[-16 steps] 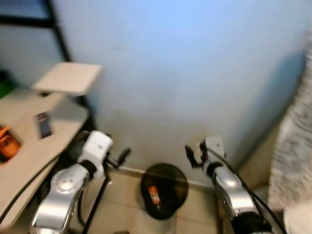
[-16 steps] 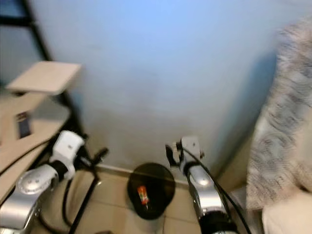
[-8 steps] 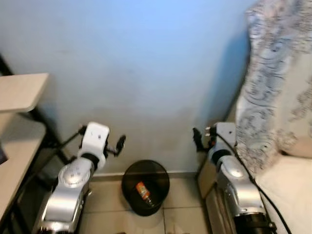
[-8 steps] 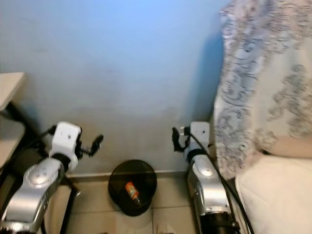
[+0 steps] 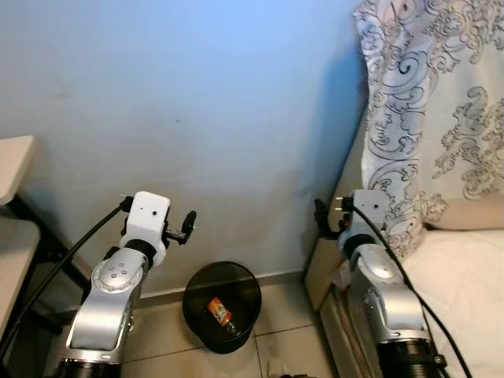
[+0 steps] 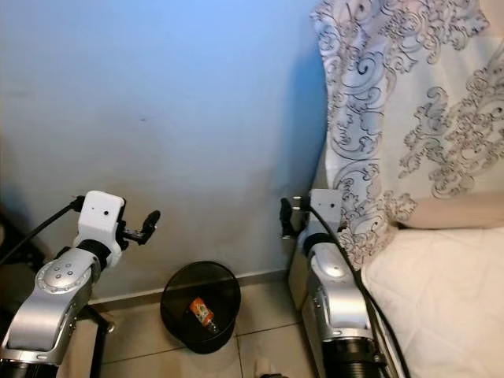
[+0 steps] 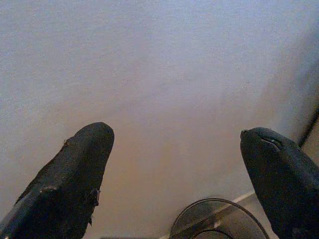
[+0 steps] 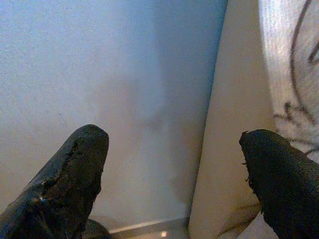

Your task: Clean up the room

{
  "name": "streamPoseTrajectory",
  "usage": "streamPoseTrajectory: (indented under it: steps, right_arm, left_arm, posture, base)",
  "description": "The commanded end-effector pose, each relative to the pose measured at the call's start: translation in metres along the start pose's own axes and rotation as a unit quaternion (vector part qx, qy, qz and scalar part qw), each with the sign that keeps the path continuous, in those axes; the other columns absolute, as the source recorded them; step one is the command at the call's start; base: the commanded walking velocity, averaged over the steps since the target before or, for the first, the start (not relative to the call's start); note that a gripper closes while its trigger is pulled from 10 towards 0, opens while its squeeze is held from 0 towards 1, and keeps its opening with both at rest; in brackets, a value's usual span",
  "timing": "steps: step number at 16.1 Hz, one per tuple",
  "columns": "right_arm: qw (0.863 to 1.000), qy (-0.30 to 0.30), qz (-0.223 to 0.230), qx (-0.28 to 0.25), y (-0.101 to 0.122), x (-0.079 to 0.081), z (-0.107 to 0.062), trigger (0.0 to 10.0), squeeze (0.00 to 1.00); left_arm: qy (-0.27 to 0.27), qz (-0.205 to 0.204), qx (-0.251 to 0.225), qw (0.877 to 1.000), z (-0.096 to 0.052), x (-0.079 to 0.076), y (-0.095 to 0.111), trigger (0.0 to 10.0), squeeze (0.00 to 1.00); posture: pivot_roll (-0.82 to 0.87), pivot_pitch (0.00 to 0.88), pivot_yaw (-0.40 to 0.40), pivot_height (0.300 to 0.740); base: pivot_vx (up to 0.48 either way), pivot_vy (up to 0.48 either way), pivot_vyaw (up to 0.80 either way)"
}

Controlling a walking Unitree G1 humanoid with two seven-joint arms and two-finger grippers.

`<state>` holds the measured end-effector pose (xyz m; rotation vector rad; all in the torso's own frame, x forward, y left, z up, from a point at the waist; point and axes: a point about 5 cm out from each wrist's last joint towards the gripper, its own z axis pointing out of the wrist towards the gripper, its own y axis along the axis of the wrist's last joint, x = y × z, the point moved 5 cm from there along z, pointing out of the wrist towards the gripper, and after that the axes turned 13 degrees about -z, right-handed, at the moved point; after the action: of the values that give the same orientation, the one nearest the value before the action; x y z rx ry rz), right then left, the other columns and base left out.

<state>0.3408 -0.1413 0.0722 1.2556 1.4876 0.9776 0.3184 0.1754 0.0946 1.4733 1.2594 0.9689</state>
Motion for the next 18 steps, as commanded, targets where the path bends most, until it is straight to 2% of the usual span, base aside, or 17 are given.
streamPoseTrajectory:
  steps: [1,3,8,13,16,17,18]
  right_arm:
    - [1.0,0.0,-0.003,-0.004,0.003,0.002,-0.001,10.0,1.0]
    - [1.0,0.012,-0.013,-0.014,0.009,0.008,-0.001,10.0,1.0]
    - [1.0,-0.003,0.003,-0.013,0.009,0.001,0.002,10.0,1.0]
    - [1.0,0.006,-0.006,-0.013,0.009,0.009,0.003,10.0,1.0]
    - [0.999,-0.014,-0.037,-0.022,0.015,-0.001,0.004,10.0,1.0]
    - [0.998,-0.025,-0.058,-0.031,0.019,-0.005,0.005,10.0,1.0]
    - [0.997,-0.026,-0.06,-0.034,0.021,-0.006,0.005,10.0,1.0]
  left_arm:
    - [-0.01,0.01,0.005,1.0,-0.001,-0.005,-0.002,10.0,0.0]
    - [-0.013,0.013,0.002,1.0,0.001,-0.006,0.0,10.0,0.0]
    - [-0.019,0.021,0.003,1.0,0.002,-0.006,0.001,10.0,0.0]
    - [-0.006,0.02,-0.006,1.0,0.006,0.0,0.005,10.0,0.0]
    - [0.012,-0.023,-0.046,0.999,0.008,0.001,0.014,10.0,0.0]
    - [0.027,-0.024,-0.051,0.998,0.008,0.005,0.015,10.0,0.0]
    - [0.057,-0.019,-0.074,0.995,0.008,0.011,0.017,10.0,0.0]
  posture:
    - [0.07,0.0,0.028,0.74]
    - [0.06,0.0,0.028,0.74]
    - [0.09,0.0,0.018,0.74]
    - [0.07,0.0,0.031,0.74]
    - [0.07,0.0,0.026,0.74]
    - [0.07,0.0,0.022,0.74]
    - [0.07,0.0,0.021,0.74]
  base:
    - [0.0,0.0,-0.74]
    - [0.0,0.0,-0.74]
    - [0.0,0.0,-0.74]
    - [0.0,0.0,-0.74]
    - [0.0,0.0,-0.74]
    - [0.0,0.0,-0.74]
    - [0.0,0.0,-0.74]
